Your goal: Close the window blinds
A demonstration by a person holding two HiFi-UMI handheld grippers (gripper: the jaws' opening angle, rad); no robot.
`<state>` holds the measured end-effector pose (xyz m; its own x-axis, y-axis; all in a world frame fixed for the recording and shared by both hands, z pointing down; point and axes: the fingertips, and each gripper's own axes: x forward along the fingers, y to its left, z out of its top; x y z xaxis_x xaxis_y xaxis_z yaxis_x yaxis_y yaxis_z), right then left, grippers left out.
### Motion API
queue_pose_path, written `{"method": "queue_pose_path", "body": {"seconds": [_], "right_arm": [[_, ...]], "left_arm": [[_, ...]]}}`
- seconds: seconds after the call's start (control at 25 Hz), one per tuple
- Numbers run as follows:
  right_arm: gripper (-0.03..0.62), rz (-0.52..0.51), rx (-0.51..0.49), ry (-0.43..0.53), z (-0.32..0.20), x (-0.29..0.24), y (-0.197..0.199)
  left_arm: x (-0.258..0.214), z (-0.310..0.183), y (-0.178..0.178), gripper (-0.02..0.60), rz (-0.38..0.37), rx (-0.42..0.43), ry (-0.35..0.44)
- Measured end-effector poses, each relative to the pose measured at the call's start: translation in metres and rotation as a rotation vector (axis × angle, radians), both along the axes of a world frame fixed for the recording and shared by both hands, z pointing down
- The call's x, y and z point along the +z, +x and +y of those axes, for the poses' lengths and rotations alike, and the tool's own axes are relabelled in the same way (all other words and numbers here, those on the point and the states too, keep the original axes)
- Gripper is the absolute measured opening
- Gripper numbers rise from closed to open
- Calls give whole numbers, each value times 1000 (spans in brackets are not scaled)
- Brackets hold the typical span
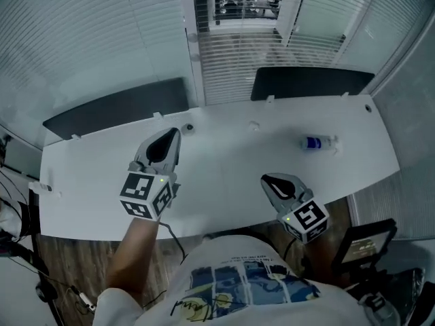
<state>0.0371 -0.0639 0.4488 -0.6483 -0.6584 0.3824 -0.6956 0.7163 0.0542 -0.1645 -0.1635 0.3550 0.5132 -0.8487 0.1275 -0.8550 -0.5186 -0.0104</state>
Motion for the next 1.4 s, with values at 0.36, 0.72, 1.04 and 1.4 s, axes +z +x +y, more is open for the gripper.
{"method": "queue_pose_path", "body": {"seconds": [0.36,0.72,1.04,1.4], "right_arm": [[12,25,11,32,41,-7,-33],[12,32,-11,29,67,-7,-56],[12,26,-48,20,78,-2,-67],[12,22,-13,40,119,-6,-88]], "left_arm": [[25,102,0,5,-8,143,-12],[42,153,1,5,-18,213,-40],[51,165,0,5,-11,212,-60],[60,203,-18,5,-12,253,-72]]}}
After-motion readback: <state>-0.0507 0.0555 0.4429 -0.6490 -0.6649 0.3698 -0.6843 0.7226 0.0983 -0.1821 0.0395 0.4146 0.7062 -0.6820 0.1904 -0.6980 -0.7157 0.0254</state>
